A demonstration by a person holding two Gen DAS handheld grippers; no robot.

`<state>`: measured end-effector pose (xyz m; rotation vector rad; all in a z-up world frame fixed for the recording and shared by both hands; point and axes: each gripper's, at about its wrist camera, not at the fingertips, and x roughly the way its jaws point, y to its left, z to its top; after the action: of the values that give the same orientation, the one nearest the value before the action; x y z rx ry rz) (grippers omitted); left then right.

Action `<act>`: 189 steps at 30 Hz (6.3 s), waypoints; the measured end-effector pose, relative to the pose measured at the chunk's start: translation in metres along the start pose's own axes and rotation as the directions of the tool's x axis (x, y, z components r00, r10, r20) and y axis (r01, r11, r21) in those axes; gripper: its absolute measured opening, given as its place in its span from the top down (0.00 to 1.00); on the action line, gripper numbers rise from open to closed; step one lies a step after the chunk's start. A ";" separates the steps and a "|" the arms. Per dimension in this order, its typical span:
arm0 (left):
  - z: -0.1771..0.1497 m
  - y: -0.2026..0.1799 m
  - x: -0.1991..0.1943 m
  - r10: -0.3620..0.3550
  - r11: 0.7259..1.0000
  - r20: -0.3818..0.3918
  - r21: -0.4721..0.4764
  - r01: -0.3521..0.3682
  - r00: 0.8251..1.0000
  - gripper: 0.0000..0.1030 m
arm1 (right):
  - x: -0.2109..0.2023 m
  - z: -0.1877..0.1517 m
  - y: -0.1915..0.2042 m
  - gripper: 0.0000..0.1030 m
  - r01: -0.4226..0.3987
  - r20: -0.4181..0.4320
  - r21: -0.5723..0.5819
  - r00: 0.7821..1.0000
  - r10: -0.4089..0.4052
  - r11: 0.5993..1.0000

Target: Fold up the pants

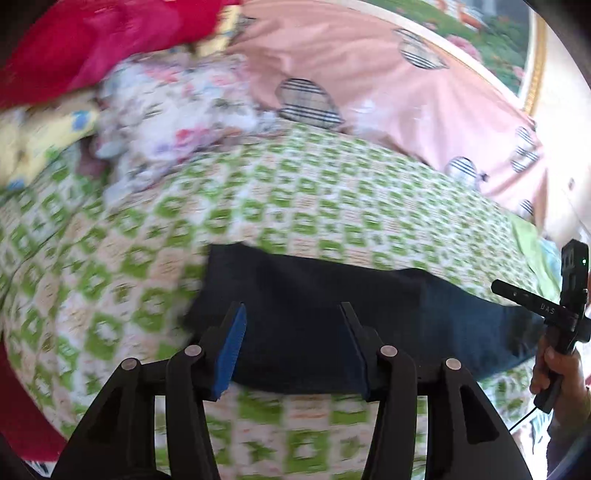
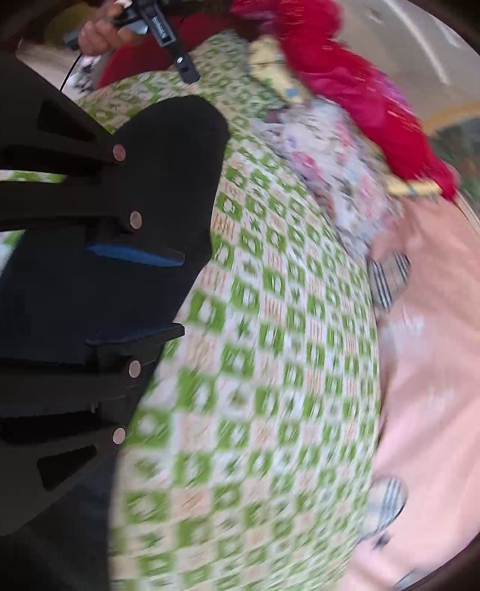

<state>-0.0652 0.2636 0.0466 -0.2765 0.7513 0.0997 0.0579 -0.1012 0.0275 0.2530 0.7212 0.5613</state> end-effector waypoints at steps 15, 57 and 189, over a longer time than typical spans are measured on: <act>0.002 -0.197 0.066 -0.236 0.882 -0.233 0.356 0.308 0.943 0.42 | -0.125 -0.083 -0.106 0.67 0.220 0.103 0.324 0.958 -0.266 0.920; -0.041 -0.515 0.181 -0.203 0.415 -0.601 0.662 0.624 0.773 0.88 | -0.160 -0.133 -0.207 0.88 0.131 0.142 0.595 0.954 -0.265 0.793; -0.035 0.085 0.064 -0.216 0.775 -0.271 -0.631 -0.004 0.938 0.34 | 0.146 0.059 0.170 0.47 -0.528 -0.381 -0.325 0.832 0.403 0.785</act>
<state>-0.0572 0.3344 -0.0396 -0.9994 1.0238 0.1984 0.1206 0.1193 0.0589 -0.0640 0.8052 1.2429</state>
